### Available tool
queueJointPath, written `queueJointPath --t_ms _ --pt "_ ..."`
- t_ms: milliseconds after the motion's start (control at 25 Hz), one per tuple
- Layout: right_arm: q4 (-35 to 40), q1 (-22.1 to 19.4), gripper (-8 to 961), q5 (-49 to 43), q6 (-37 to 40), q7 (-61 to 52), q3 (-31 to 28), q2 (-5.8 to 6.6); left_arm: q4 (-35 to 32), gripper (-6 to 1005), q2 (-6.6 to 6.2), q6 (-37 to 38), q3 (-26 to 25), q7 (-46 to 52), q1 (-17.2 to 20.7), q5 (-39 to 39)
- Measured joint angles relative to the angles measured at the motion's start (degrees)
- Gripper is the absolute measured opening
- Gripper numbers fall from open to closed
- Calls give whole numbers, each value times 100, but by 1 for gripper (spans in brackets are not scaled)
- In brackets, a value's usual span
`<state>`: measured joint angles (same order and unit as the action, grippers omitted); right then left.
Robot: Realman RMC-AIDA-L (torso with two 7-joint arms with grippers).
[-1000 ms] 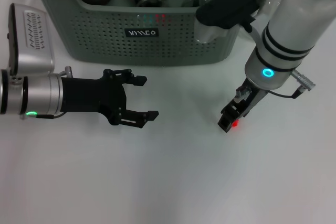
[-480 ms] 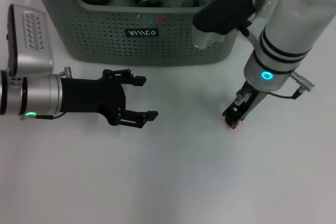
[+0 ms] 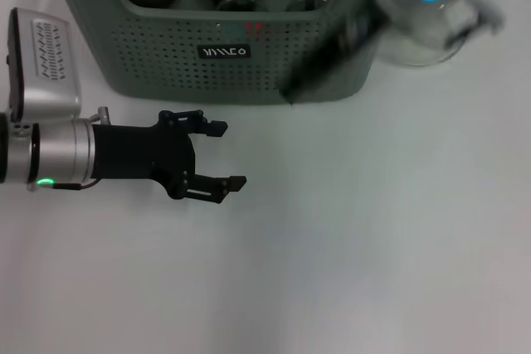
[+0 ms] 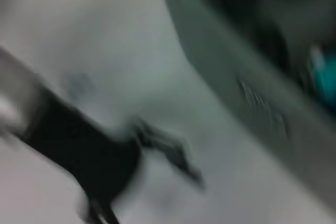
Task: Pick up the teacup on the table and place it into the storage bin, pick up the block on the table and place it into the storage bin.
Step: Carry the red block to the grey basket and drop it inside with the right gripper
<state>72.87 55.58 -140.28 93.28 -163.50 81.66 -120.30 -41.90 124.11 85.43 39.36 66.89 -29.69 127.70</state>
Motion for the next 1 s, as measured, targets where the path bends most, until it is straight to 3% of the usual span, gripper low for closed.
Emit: queueJointPath --t_ms 120,240,360,440,600,720,840,1000 --pt "274 466 219 335 259 293 -1116 21 -2 888 -1 5 2 0 11 0" --pt "-44 970 219 290 121 620 -2020 112 -3 888 -1 10 4 -1 14 0" --pt "-1001 1351 220 86 -541 873 -2178 311 -3 888 6 9 8 0 11 1" --pt "-1603 1512 222 -117 -1036 1030 -2104 367 -3 888 7 13 4 0 9 1" --pt "-2371 1665 225 -609 -1691 1299 -2018 286 -3 888 8 32 2 0 -2 0" --pt "-2443 1595 228 -984 -2080 1293 -1859 129 -3 888 1 43 11 25 -11 0" --pt "-2446 1564 230 -1094 -2182 1291 -1806 85 -3 889 -1 44 23 29 -15 0" --pt "-2400 1444 392 -1129 -2389 1320 -1785 32 -3 889 -1 44 33 30 -18 -4"
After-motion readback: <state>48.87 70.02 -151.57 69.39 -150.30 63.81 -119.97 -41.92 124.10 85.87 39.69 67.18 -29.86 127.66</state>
